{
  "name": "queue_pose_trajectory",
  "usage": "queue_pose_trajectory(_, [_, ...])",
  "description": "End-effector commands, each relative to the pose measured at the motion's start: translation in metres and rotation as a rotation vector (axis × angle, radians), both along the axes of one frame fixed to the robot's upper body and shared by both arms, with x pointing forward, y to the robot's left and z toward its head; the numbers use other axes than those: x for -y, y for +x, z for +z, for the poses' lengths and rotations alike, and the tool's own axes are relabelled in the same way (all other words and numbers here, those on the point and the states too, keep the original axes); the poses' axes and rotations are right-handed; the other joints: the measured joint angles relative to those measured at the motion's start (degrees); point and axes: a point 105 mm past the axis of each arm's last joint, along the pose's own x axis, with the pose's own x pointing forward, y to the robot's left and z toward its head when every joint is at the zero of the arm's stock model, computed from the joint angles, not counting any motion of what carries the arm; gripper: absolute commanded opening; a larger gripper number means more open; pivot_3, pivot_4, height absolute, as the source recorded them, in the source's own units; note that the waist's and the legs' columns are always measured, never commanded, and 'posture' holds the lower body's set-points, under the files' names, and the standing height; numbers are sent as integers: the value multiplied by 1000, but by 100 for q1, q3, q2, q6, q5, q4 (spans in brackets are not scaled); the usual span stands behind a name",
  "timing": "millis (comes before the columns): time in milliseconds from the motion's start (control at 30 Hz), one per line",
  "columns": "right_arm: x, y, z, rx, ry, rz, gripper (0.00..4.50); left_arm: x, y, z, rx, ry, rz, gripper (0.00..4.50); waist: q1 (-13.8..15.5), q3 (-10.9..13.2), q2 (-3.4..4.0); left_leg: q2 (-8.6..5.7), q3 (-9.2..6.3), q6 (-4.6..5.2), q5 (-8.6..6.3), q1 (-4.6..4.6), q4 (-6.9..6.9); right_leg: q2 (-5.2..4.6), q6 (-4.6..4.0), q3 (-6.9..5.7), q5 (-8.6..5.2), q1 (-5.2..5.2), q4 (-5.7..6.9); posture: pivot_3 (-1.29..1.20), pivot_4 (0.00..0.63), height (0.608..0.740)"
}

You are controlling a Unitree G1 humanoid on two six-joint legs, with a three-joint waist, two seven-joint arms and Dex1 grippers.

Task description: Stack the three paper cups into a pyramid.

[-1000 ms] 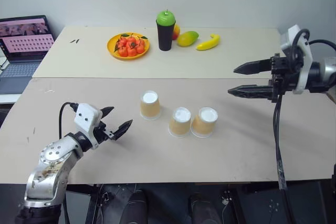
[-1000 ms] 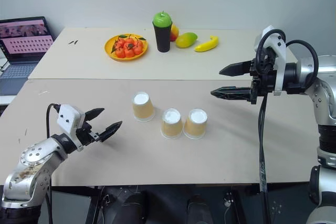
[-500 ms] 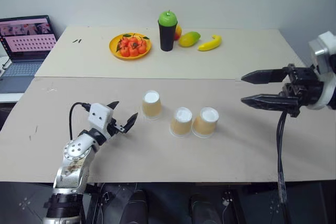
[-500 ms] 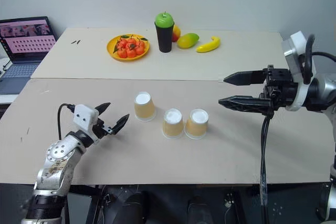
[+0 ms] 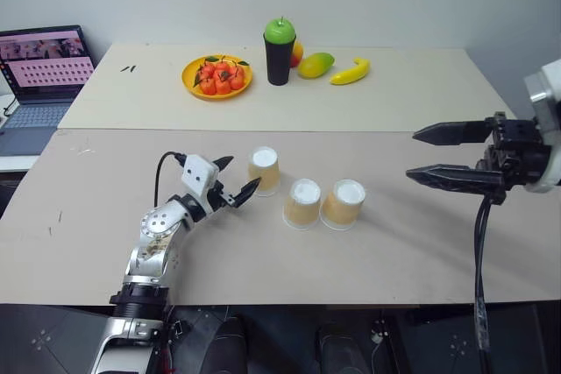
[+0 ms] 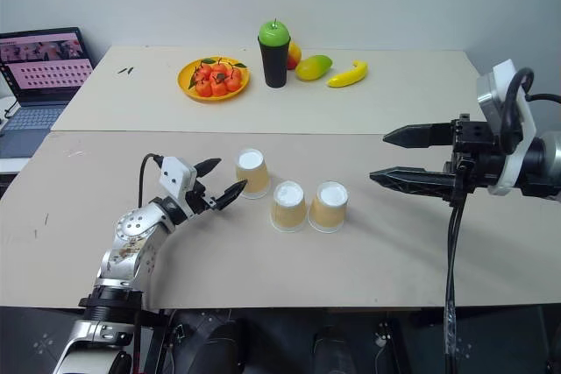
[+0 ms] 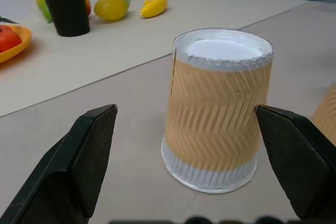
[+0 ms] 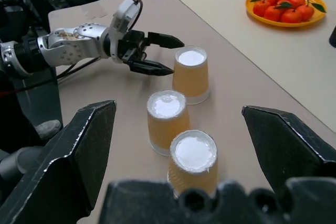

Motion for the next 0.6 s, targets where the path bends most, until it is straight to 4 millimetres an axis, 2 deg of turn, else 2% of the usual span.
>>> queue_pose_trajectory(33, [0, -7, 12, 56, -6, 2, 4479, 9, 2, 15, 58, -15, -43, 4500, 2, 0, 0, 0, 0, 0, 0, 0, 1, 0, 0, 0, 0, 0, 0, 0, 150, 735])
queue_pose_trajectory(200, [0, -7, 12, 67, -12, -12, 4479, 21, 9, 22, 76, -19, -73, 4500, 7, 0, 0, 0, 0, 0, 0, 0, 1, 0, 1, -1, 0, 0, -1, 0, 150, 735])
queue_pose_trajectory(533, [2, -7, 12, 78, -27, -34, 4479, 29, 20, 26, 86, -26, -100, 4500, 6, 0, -1, 0, 0, -1, 0, -1, 0, 0, 1, 0, 0, 0, -2, 0, 150, 735])
queue_pose_trajectory(600, [2, -7, 13, 81, -28, -37, 4500, 33, 21, 27, 90, -33, -105, 3963, 7, 0, -1, 0, 0, -1, 0, -1, 0, 0, 1, 0, 0, 0, -2, 0, 150, 735])
